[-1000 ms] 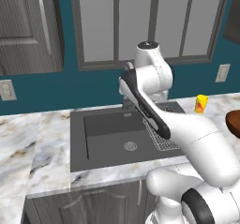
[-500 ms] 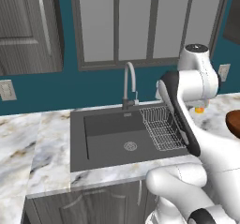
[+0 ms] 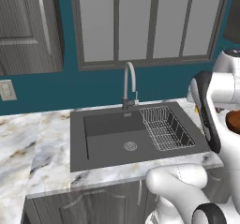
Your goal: Pick the bell pepper from the sink and place it in the bowl. Then pick the bowl and place it in the microwave. Then close the microwave door and press the start button.
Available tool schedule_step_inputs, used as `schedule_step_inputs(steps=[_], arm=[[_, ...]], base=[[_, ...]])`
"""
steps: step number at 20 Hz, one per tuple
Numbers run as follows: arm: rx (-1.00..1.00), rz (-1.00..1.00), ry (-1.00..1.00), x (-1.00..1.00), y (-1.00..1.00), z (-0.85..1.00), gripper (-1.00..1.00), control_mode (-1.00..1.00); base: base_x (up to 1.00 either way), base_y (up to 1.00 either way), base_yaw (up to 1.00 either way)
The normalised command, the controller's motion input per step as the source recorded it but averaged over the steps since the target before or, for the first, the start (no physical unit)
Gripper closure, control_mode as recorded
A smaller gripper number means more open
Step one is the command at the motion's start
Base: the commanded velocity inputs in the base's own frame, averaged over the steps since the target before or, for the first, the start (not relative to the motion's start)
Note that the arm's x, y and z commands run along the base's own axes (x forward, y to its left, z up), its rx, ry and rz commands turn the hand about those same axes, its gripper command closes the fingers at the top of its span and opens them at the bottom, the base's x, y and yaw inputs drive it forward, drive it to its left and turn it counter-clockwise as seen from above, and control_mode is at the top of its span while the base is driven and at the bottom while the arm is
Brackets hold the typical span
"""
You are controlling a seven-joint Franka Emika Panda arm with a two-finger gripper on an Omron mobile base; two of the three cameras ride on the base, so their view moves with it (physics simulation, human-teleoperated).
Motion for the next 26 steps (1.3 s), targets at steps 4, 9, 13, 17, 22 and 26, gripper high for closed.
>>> schedule_step_inputs(steps=[4, 9, 13, 17, 22, 26], arm=[[-0.01, -0.01, 0.05, 0.00, -1.00, 0.00, 1.00, -1.00], [0.00, -0.03, 0.12, 0.04, -1.00, -0.11, 1.00, -1.00], [-0.02, -0.07, 0.18, 0.17, -1.00, -0.37, 1.00, -1.00], [-0.02, -0.06, 0.12, 0.23, -0.98, -0.49, 1.00, -1.00], [-0.05, -0.05, 0.03, 0.39, -0.71, -0.52, 1.00, -1.00], [-0.08, -0.01, 0.00, 0.53, -0.42, -0.43, 1.00, -1.00]], base=[[0.00, 0.00, 0.00], [0.00, 0.00, 0.00], [0.00, 0.00, 0.00], [0.00, 0.00, 0.00], [0.00, 0.00, 0.00], [0.00, 0.00, 0.00]])
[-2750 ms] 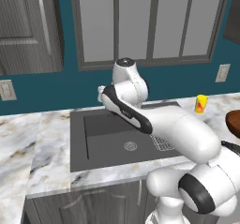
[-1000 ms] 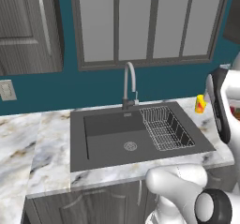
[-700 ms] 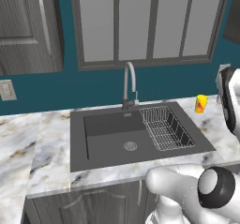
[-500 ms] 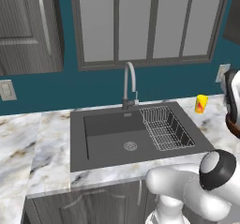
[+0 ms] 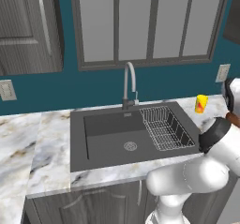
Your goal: Pick the bell pepper from the sink and place it in the bowl. Then pick the bowl and place it in the microwave. Then close the microwave door and press the start button.
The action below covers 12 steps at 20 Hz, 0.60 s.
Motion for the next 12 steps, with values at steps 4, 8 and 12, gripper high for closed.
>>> schedule_step_inputs(steps=[4, 8, 12], arm=[[-0.04, -0.01, 0.00, 0.53, -0.44, -0.39, 1.00, -1.00], [0.00, 0.00, 0.00, 0.41, -0.52, -0.44, 1.00, -1.00], [0.00, 0.00, 0.00, 0.25, -0.55, -0.28, 1.00, -1.00]], base=[[0.00, 0.00, 0.00], [0.00, 0.00, 0.00], [0.00, 0.00, 0.00]])
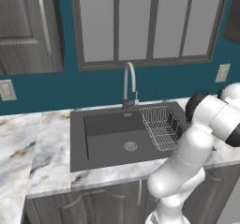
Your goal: Pick the bell pepper from the sink and place it in the bowl. Then pick the bowl and place it in the microwave. Then close the microwave door and press the start button.
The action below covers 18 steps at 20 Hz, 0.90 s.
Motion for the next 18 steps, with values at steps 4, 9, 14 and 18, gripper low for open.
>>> schedule_step_inputs(steps=[4, 9, 14, 18], arm=[[0.00, 0.00, 0.00, 0.06, -0.40, -0.14, 1.00, -1.00], [0.00, 0.00, 0.00, 0.01, -0.21, -0.21, 1.00, -1.00], [0.00, 0.00, 0.00, 0.03, -0.06, -0.22, -1.00, -1.00], [0.01, 0.00, 0.00, 0.08, -0.05, -0.07, -1.00, -1.00]], base=[[0.00, 0.00, 0.00], [0.00, 0.00, 0.00], [0.00, 0.00, 0.00], [0.00, 0.00, 0.00]])
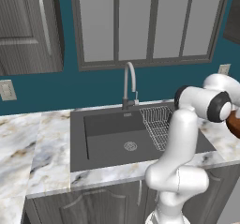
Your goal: Pick the bell pepper from the sink and place it in the bowl. Then pick the bowl and place it in the microwave. Then close the microwave door and press the start button.
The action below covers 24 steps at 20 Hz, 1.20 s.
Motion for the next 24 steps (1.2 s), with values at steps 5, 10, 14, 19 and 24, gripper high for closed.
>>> schedule_step_inputs(steps=[5, 10, 14, 19, 24], arm=[[0.00, 0.00, 0.00, 0.12, 0.01, 0.00, -1.00, -1.00], [0.00, 0.02, 0.00, 0.10, 0.26, 0.05, -1.00, -1.00], [-0.05, 0.14, 0.00, -0.05, 0.79, 0.09, -1.00, -1.00], [-0.10, 0.22, 0.04, -0.10, 0.94, 0.00, -1.00, -1.00], [-0.09, 0.19, 0.07, -0.17, 0.39, 0.00, -1.00, -1.00]], base=[[0.00, 0.00, 0.00], [0.00, 0.00, 0.00], [0.00, 0.00, 0.00], [0.00, 0.00, 0.00], [0.00, 0.00, 0.00]])
